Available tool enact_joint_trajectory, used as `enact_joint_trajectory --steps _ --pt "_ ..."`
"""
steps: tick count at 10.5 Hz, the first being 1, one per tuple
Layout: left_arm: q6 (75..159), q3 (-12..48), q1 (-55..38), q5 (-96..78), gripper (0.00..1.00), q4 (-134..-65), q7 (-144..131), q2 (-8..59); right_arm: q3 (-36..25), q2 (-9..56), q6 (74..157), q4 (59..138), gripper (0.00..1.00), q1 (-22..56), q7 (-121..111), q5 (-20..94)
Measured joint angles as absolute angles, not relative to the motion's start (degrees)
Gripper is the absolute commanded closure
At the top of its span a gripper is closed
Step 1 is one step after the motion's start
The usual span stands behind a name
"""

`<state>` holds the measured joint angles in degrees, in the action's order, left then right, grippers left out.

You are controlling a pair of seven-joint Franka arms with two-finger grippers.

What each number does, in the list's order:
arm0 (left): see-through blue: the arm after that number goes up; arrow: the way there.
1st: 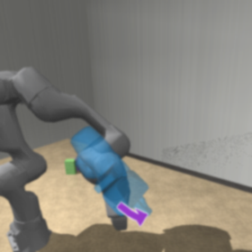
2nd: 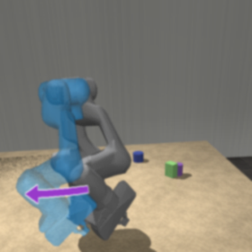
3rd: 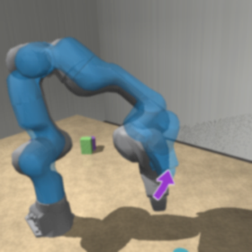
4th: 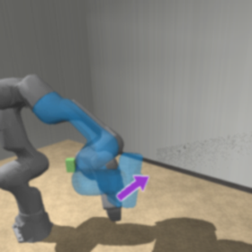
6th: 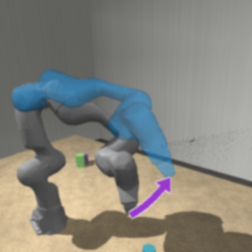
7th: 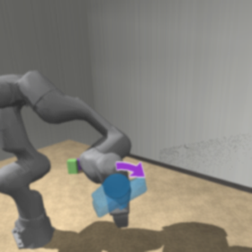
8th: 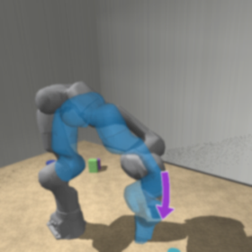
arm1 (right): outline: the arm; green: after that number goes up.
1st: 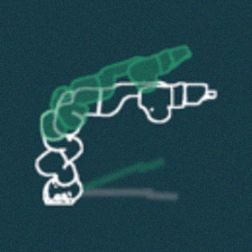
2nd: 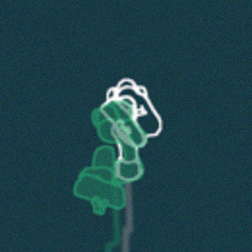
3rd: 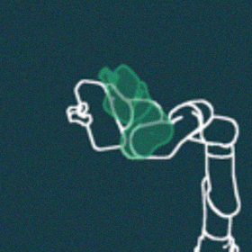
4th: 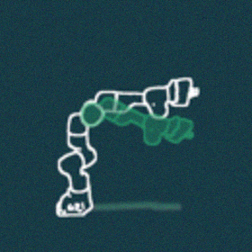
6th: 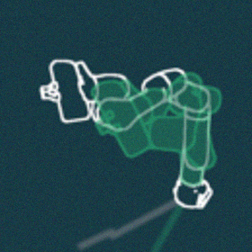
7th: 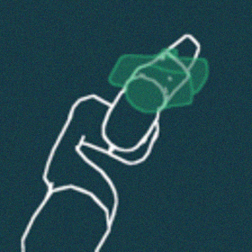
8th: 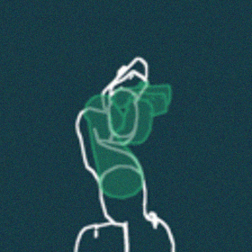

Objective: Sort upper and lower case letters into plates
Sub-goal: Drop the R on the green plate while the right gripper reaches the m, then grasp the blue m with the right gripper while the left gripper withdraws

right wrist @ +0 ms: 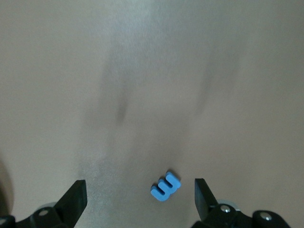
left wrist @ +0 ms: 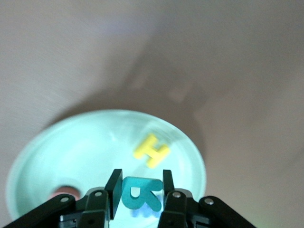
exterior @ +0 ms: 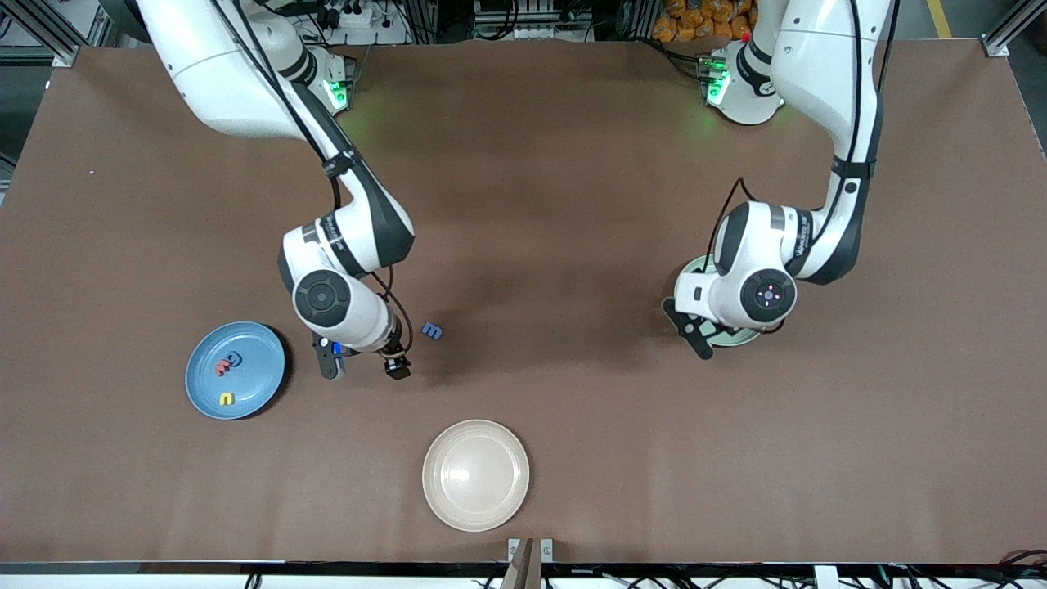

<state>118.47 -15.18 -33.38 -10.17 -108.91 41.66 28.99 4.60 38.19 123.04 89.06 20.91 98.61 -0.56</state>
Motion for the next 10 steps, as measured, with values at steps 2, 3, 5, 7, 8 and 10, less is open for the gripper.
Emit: enact_joint_trajectory --steps 2,3,5,7,8,10 --pt "119.6 -15.0 -33.8 -10.2 0.00 -112.3 40.6 27.2 2.5 39.9 126.3 89.2 0.00 24.5 104.8 -1.2" --pt "119.7 -15.0 -33.9 -10.2 0.00 -112.4 40.5 26.9 2.2 40.5 127.6 89.5 0.00 25.3 108.6 -1.4" --pt "119.8 -15.0 -33.9 -10.2 0.00 -112.0 37.2 26.0 2.1 40.9 128.1 90.5 0.00 25.4 114.1 -1.5" --pt "115.8 -15.3 -33.8 -10.2 0.00 -108.7 25.4 24.9 2.1 40.9 129.8 92.4 0.00 25.4 118.6 -1.5" --pt "112.2 -15.4 -33.8 -10.0 0.00 -105.4 17.3 24.5 2.1 41.0 132.0 93.6 0.00 25.5 120.9 -1.5" --pt "107.6 -15.6 -33.3 -9.7 0.00 -99.5 6.6 23.7 2.1 41.0 135.2 95.7 0.00 25.5 124.1 -1.5"
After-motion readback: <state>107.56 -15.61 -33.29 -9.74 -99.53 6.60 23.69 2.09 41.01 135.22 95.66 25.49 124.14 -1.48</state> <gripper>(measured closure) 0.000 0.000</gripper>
